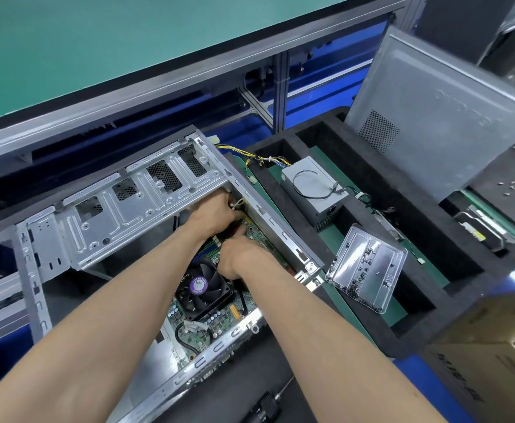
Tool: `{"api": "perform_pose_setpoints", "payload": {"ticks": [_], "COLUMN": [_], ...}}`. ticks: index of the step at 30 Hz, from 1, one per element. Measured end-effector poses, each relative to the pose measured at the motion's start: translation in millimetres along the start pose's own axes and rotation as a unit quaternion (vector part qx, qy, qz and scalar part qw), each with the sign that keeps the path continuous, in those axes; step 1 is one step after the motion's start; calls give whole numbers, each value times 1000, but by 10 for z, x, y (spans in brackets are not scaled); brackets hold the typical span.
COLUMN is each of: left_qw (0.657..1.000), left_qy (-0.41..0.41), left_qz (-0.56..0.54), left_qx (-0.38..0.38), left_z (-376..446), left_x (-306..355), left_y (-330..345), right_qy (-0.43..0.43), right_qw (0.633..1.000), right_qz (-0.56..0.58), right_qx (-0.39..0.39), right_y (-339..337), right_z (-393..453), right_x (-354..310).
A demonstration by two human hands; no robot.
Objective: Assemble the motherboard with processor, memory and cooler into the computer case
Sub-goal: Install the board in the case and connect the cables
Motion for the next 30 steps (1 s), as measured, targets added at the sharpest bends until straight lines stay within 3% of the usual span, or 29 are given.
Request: {"api": "perform_pose_setpoints", "payload": {"ticks": [30], "left_qw": [998], "left_qy": [34], "left_qz": [-45], "left_qx": [16], "left_z": [-9], "left_x": [-91], "left_y": [31], "right_qy": [8], "right_qw": [1000], "right_qz": [3], "right_qx": [1], "right_y": [28], "right_z": [37], "right_x": [3]}}
Point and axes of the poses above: each hand's wrist, its own z-axis towards the middle knuckle, its own y-axis out of the palm, x = y × z, the point moved 1 cm from there along z, towards the middle knuckle, and after that the axes turned 12 degrees about x, right-handed, at the moved point
